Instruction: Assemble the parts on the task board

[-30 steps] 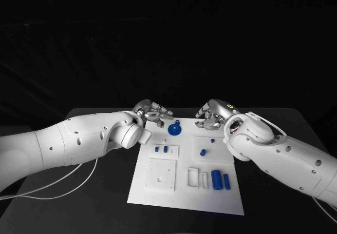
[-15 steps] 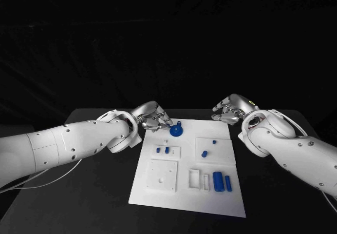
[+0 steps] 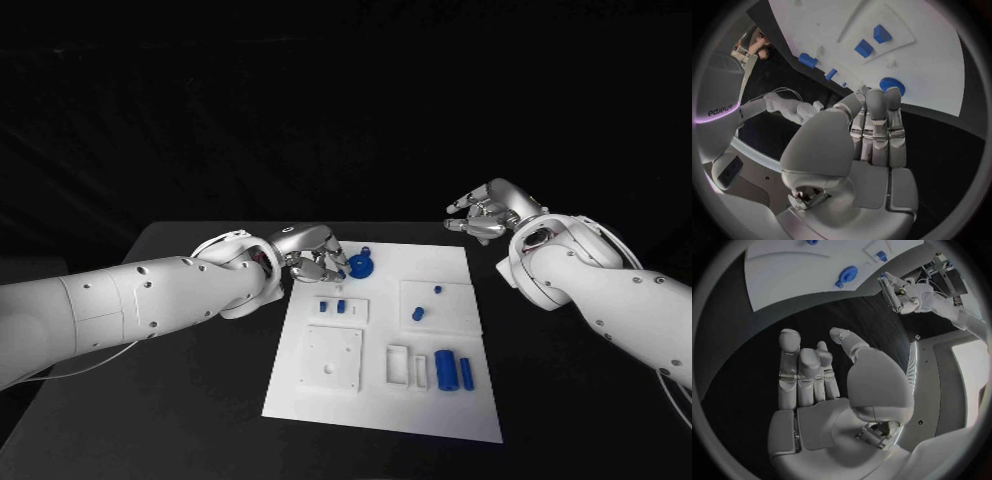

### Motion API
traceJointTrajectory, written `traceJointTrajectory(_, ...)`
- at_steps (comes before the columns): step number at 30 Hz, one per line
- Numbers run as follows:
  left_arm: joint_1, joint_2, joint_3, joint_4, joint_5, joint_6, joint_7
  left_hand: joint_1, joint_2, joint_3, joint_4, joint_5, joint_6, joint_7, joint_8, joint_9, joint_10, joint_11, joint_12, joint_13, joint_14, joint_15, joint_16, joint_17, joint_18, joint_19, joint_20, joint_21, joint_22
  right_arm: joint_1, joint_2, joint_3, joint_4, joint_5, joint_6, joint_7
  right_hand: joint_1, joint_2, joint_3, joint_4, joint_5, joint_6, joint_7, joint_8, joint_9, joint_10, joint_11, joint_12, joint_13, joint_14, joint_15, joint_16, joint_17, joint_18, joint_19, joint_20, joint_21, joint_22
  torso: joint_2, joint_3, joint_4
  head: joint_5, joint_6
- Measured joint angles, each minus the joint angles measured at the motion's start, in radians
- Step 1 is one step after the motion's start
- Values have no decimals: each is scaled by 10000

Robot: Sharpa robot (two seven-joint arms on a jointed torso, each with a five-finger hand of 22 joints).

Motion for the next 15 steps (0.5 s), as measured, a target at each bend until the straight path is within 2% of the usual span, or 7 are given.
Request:
traceJointTrajectory(6, -9, 119, -25, -245, -328, -9, 59, 1, -1, 16, 38, 8, 0, 0, 0, 0, 0, 0, 0, 0, 1, 1, 0, -1, -4, 0, 0, 0, 0, 0, -23, 57, 22, 216, -51, 86, 0, 0, 0, 0, 0, 0, 0, 0, 0, 0, 0, 0, -22, 0, 0, 0, 0, 0, 0, 0, 0, 0, 1, 1, 5, -24, -22)
traceJointTrajectory(15, -12, 273, -30, -490, -503, 12, 80, 22, -21, 15, 38, 7, 0, 0, 0, 1, 0, 0, 0, 0, 14, 14, 0, -2, -7, -36, 36, 0, -2, -1, -14, 83, 30, 354, -75, 135, 0, 0, -1, 0, -1, 61, -6, 0, 0, 0, 0, 0, -23, 0, 0, 1, 0, 0, 0, 0, -41, 0, 1, 12, 16, -26, -60)
